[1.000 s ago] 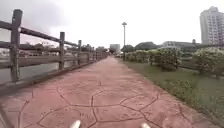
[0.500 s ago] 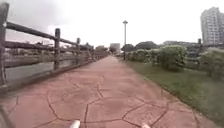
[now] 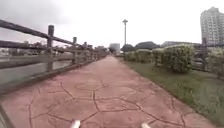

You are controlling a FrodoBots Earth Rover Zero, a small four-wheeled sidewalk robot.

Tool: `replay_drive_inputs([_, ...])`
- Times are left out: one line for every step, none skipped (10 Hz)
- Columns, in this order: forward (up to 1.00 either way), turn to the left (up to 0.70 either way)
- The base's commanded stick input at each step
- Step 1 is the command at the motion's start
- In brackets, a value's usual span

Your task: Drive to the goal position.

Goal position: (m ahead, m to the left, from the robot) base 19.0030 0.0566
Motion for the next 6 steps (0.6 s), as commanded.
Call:
replay_drive_inputs([0.70, 0.00])
replay_drive_inputs([0.70, 0.00])
replay_drive_inputs([0.70, 0.00])
replay_drive_inputs([0.70, 0.00])
replay_drive_inputs([0.70, 0.00])
replay_drive_inputs([0.70, 0.00])
